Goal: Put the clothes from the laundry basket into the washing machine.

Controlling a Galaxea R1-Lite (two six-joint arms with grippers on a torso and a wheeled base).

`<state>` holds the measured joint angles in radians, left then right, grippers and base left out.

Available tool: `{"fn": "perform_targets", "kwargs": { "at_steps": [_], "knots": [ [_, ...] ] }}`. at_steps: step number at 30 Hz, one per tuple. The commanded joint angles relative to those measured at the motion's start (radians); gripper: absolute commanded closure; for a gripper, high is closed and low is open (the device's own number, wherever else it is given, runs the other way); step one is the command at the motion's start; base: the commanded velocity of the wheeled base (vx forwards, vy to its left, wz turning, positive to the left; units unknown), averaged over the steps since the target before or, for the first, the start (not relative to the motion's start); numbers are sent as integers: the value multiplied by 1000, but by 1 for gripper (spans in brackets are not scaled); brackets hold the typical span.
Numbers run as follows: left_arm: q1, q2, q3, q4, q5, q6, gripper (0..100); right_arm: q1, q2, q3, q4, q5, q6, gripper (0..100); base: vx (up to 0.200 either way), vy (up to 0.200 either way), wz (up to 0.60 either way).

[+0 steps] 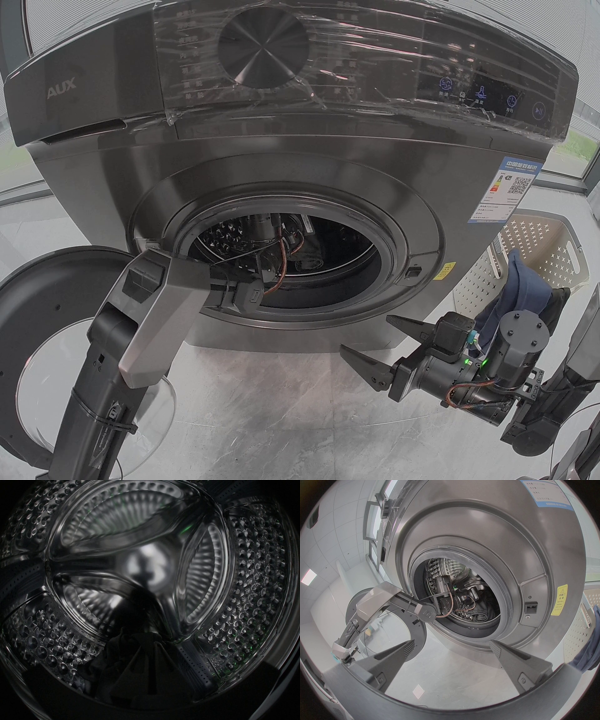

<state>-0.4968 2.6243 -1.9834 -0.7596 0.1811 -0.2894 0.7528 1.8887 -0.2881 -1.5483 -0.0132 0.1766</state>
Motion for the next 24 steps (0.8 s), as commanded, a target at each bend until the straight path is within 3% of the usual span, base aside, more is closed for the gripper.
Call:
{"fn": "perform_targets", "kwargs": {
  "at_steps": [1, 4, 5, 13, 17, 22, 24],
  "knots": [
    [6, 45, -17, -9, 3, -1, 100, 0, 1, 0, -1, -1, 0, 0, 0, 0, 0],
    [7, 42, -17, -9, 5, -1, 100, 2, 3, 0, -1, 1, 0, 0, 0, 0, 0],
    [6, 39, -17, -7, 3, -1, 0, 2, 1, 1, 1, 1, 0, 0, 0, 0, 0],
    [-12, 2, -11, -6, 17, 9, 0, 0, 0, 4, 1, 1, 0, 0, 0, 0, 0],
    [-35, -84, 179, -23, 18, 56, 0, 0, 0, 7, 1, 1, 0, 0, 0, 0, 0],
    [-74, -199, 463, -103, 1, 147, 0, 0, -3, 9, 1, 1, 0, 0, 0, 0, 0],
    [-89, -234, 563, -119, -6, 167, 0, 0, -2, 9, 1, 1, 0, 0, 0, 0, 0]
  ]
}}
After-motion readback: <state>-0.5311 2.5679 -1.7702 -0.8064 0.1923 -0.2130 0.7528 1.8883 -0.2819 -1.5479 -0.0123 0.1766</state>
